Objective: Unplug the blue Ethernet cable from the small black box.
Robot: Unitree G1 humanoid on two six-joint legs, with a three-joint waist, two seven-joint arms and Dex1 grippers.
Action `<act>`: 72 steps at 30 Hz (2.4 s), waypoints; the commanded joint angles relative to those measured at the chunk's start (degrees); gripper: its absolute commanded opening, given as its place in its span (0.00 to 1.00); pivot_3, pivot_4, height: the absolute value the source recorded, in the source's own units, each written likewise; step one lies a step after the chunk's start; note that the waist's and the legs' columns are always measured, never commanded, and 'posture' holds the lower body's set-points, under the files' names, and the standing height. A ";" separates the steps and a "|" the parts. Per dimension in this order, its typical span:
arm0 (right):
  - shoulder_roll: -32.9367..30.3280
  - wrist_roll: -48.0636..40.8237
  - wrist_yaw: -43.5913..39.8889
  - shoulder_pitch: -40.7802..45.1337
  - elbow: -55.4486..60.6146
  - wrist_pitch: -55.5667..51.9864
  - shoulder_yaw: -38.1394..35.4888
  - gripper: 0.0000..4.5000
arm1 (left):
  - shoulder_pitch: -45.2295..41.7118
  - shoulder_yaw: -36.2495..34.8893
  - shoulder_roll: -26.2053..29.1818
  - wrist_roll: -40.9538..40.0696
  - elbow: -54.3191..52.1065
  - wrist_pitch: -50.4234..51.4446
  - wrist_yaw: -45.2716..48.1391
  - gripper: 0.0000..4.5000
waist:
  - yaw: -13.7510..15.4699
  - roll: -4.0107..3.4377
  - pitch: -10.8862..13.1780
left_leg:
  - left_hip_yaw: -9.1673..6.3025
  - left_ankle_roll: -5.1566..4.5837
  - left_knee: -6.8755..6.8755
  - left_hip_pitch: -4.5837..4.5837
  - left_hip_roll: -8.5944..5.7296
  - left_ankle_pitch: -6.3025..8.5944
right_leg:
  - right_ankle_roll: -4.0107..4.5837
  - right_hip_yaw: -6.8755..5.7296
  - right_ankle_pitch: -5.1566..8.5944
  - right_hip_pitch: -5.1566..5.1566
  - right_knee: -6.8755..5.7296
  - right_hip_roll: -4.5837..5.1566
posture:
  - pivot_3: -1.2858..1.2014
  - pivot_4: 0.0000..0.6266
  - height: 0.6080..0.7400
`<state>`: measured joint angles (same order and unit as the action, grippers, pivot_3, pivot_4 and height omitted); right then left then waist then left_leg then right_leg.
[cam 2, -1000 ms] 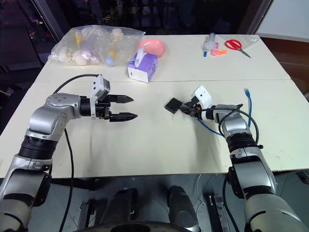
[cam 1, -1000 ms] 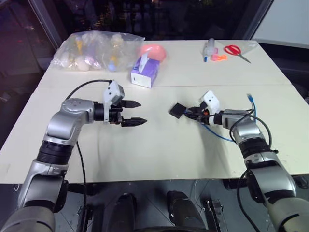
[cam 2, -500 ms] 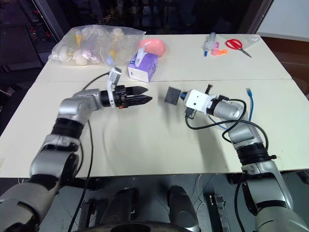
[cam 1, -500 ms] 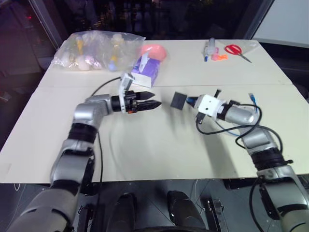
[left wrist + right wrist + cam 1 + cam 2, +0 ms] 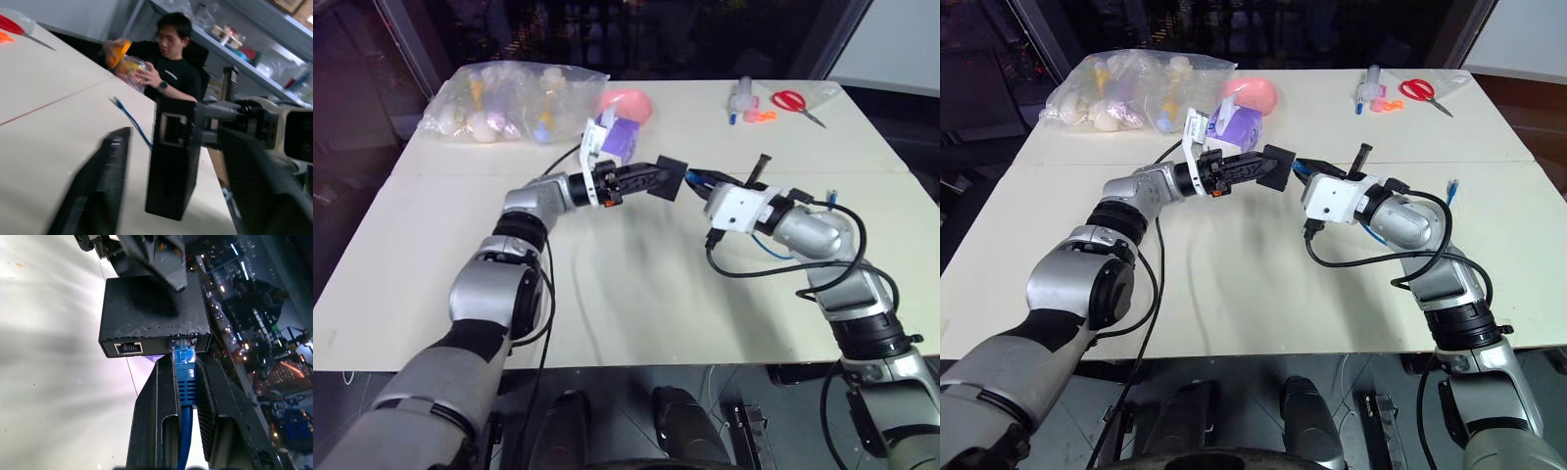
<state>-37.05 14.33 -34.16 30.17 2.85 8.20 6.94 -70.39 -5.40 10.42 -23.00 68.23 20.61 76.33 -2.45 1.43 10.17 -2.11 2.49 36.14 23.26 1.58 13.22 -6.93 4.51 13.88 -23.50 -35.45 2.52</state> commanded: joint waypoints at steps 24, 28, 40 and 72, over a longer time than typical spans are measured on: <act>38.34 -65.62 23.41 -13.41 32.83 -53.01 -27.47 0.97 | 6.14 -13.35 -1.16 -12.61 -15.53 22.73 -1.30 0.11 | -0.03 -0.01 0.00 | -0.36 -0.01 0.03 -0.09 0.03 0.00 | 0.04 -0.16 0.03 -0.04 -0.58 -0.03 | 0.52 0.24 1.00; 39.84 -71.95 27.79 -13.78 32.39 -52.13 -26.91 0.97 | 10.17 -14.11 -2.38 -16.01 -23.27 28.16 -5.22 0.11 | -0.07 -0.02 -0.01 | -0.36 -0.01 0.01 -0.24 0.03 0.00 | 0.05 -0.15 0.03 0.08 -0.56 -0.01 | 0.52 0.24 1.00; 37.98 -75.95 29.88 -11.68 28.27 -47.44 -21.88 0.97 | 17.66 -14.05 -4.94 -23.29 -38.30 36.62 -13.64 0.11 | -0.07 -0.02 -0.01 | -0.35 -0.01 0.01 -0.22 0.02 0.00 | 0.05 -0.15 0.04 0.06 -0.54 -0.02 | 0.52 0.24 1.00; 36.30 -79.18 31.55 -9.85 20.58 -39.52 -21.73 0.01 | 17.95 -12.16 -2.78 -23.81 -36.64 31.93 -15.99 0.11 | -0.05 -0.03 -0.01 | -0.34 -0.01 -0.04 -0.09 0.02 0.00 | 0.10 -0.15 0.07 0.02 -0.28 -0.02 | 0.52 0.24 1.00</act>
<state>0.14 -64.27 -3.47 19.78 22.42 -33.37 -12.01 -50.49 -16.18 5.79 -46.85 31.70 55.31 60.77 -2.50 1.40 10.16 -2.44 2.49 36.11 23.18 1.60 13.22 -6.83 4.36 13.95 -23.48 -35.71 2.50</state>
